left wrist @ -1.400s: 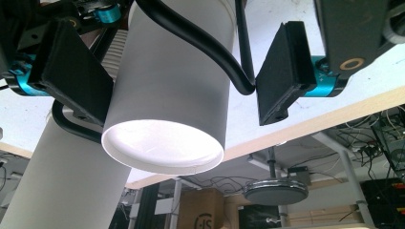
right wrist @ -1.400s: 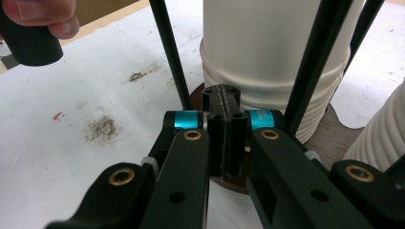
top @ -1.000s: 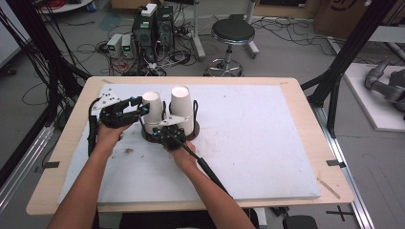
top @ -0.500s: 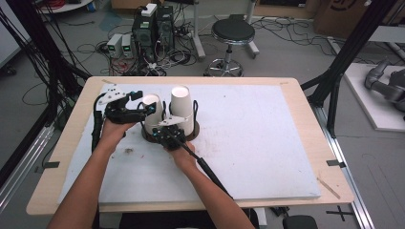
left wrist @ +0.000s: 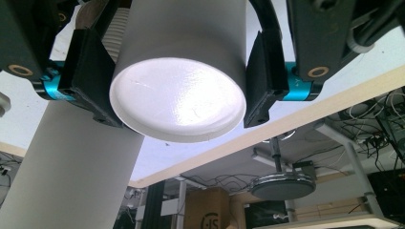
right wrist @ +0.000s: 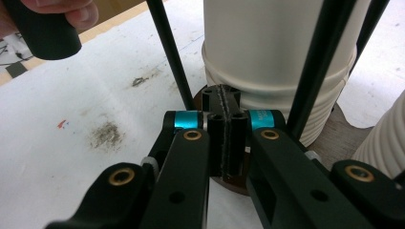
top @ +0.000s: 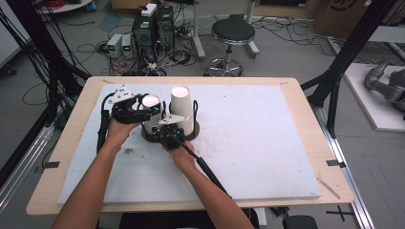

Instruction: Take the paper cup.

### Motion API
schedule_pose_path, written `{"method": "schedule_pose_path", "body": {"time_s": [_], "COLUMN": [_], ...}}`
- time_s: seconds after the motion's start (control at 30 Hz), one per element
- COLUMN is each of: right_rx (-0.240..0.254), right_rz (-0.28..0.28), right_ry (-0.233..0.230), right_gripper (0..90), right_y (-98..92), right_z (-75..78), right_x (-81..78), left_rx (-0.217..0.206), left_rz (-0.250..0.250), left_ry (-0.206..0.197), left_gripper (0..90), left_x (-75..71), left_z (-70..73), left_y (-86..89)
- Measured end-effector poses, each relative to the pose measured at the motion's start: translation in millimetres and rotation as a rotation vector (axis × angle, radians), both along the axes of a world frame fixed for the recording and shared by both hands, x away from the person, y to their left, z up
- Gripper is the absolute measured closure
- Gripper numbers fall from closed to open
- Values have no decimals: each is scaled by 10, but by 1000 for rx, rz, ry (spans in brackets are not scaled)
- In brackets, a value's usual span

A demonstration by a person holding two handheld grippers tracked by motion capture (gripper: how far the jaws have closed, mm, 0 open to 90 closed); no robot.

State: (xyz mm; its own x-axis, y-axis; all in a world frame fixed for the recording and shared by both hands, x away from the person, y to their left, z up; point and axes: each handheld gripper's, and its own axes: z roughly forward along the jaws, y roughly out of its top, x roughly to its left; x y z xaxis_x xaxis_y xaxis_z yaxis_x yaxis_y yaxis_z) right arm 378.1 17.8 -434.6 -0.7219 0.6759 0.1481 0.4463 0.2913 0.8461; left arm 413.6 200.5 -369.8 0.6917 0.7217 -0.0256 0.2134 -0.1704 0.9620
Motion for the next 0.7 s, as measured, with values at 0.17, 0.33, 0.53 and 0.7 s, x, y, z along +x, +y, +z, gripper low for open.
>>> {"method": "schedule_pose_path", "body": {"time_s": [0.17, 0.33, 0.53, 0.7], "right_rx": [0, 1, -4, 7], "right_rz": [-2, -2, 4, 46], "right_ry": [0, 2, -3, 4], "right_gripper": [900, 900, 900, 889], "right_y": [7, 7, 1, -47], "right_z": [-2, -3, -1, 29], "right_x": [-4, -5, 1, -4], "left_rx": [4, -23, -79, -99], "left_rz": [-2, -3, 4, 8], "left_ry": [-4, -25, -76, -120], "left_gripper": [343, 348, 351, 352], "left_x": [-13, -34, -90, -173], "left_z": [12, 52, 250, 500], "left_y": [4, 37, 76, 110]}}
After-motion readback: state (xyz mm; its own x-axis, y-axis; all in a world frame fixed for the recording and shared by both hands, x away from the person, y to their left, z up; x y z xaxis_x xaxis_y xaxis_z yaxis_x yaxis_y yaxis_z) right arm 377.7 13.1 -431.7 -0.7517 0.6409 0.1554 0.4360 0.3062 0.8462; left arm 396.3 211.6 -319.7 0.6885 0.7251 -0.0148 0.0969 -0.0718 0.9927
